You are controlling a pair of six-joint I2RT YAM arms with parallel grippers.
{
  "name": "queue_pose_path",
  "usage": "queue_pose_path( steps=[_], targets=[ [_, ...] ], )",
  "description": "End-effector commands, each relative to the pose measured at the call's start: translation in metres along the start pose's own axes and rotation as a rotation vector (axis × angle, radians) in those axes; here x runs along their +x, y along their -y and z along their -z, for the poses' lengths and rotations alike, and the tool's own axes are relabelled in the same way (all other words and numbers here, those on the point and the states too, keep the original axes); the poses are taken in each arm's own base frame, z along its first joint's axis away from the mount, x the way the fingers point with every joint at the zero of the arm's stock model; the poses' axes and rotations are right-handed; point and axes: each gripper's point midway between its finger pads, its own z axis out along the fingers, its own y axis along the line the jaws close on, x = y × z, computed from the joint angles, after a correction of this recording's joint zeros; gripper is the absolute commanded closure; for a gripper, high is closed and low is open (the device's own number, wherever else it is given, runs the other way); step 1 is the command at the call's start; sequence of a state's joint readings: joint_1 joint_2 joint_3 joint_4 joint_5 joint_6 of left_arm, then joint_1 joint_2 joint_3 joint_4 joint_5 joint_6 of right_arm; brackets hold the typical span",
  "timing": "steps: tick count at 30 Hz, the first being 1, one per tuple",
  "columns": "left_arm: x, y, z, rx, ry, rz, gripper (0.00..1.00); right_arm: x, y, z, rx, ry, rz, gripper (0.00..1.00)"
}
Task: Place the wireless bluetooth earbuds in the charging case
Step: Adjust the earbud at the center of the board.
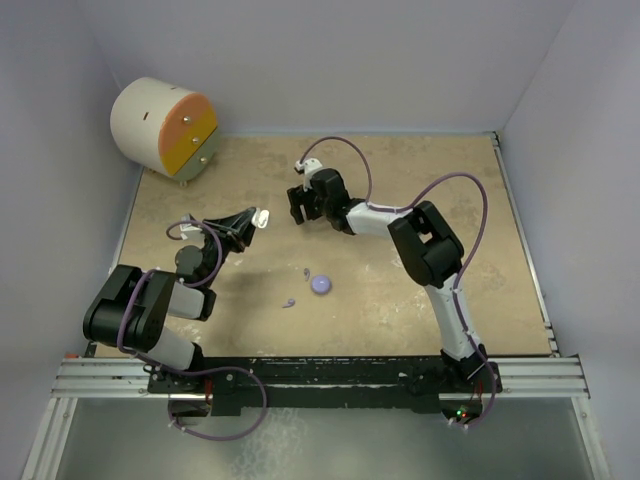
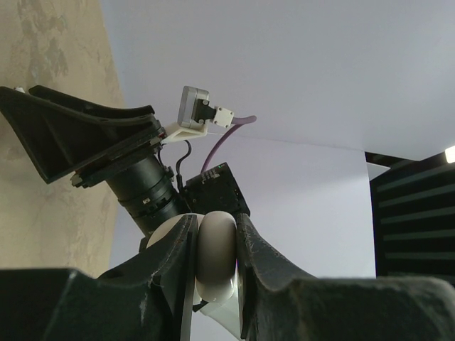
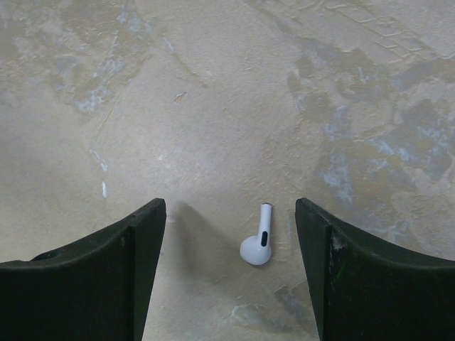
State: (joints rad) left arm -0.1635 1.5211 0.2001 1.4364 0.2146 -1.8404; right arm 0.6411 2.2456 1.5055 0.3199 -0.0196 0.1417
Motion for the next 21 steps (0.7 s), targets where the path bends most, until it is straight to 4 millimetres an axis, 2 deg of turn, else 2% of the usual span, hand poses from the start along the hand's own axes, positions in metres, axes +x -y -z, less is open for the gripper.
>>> queue_pose_path(
  steps=[1,10,21],
  targets=[
    [0.004,0.029,0.003,0.114,-0.024,-0.02,1.0,-0.027,-0.015,0.0,-0.087,0.068,0.024,0.25],
    [0.004,0.029,0.003,0.114,-0.022,-0.019,1.0,0.0,-0.021,0.003,-0.131,0.01,0.041,0.27],
    [0.004,0.03,0.005,0.117,-0.019,-0.02,1.0,0.016,-0.031,0.017,-0.201,-0.033,0.087,0.3]
  ],
)
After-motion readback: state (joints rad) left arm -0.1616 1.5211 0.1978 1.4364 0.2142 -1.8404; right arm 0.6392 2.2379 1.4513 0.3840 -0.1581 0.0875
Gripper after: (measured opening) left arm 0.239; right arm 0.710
